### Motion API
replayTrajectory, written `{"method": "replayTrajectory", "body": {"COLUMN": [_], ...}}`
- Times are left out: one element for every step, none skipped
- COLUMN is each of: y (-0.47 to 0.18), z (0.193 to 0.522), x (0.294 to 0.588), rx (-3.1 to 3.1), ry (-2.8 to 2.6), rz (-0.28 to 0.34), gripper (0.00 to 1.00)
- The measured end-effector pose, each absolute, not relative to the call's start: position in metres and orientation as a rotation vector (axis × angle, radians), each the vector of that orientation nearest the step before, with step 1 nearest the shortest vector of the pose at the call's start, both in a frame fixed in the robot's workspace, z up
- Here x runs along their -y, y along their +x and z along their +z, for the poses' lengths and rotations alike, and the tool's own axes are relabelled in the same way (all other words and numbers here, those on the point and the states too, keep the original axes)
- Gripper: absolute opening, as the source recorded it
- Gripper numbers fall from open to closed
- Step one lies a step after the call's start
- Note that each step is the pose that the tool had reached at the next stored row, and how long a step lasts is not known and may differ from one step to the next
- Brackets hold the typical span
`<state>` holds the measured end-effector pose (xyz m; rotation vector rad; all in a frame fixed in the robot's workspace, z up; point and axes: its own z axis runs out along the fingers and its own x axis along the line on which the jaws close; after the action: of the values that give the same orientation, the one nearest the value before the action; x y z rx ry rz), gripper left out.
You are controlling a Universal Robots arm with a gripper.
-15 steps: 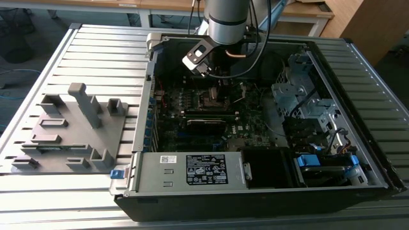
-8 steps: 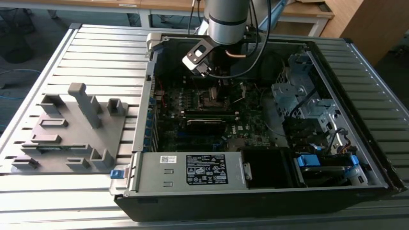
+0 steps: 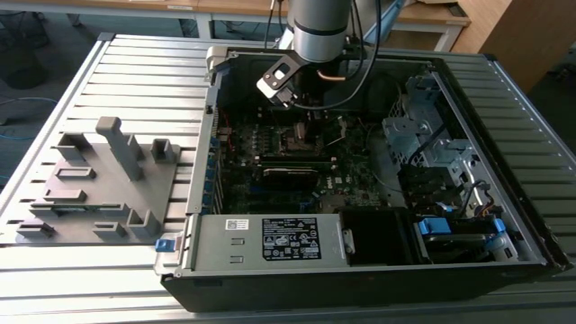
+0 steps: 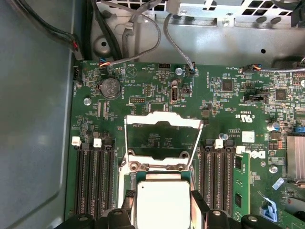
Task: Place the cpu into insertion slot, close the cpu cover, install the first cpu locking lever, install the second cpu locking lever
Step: 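Place the cpu into insertion slot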
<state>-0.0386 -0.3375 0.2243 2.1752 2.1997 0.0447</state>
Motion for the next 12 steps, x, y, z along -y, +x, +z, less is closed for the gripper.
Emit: {"method": "replayTrajectory", "body": {"y": [-0.0389,-0.0393,-0.0398,-0.0404,-0.0410,-0.0416,-0.0422,-0.0430,-0.0438,-0.0444,-0.0450,-0.0454], "z": [0.2238,0.2232,0.2228,0.2223,0.2219,0.2215,0.2210,0.2205,0.2200,0.2195,0.2188,0.2182], "x": [0.3370,0.3365,0.3361,0.3358,0.3356,0.3355,0.3354,0.3353,0.3351,0.3351,0.3351,0.3351], "rx": [-2.200,-2.200,-2.200,-2.199,-2.199,-2.199,-2.199,-2.199,-2.198,-2.198,-2.197,-2.196], "ry": [2.175,2.175,2.175,2.176,2.176,2.176,2.176,2.176,2.177,2.177,2.178,2.179], "rz": [0.045,0.045,0.045,0.044,0.045,0.045,0.045,0.045,0.045,0.044,0.044,0.044], "gripper": [0.54,0.54,0.54,0.54,0.54,0.54,0.54,0.54,0.54,0.54,0.54,0.54]}}
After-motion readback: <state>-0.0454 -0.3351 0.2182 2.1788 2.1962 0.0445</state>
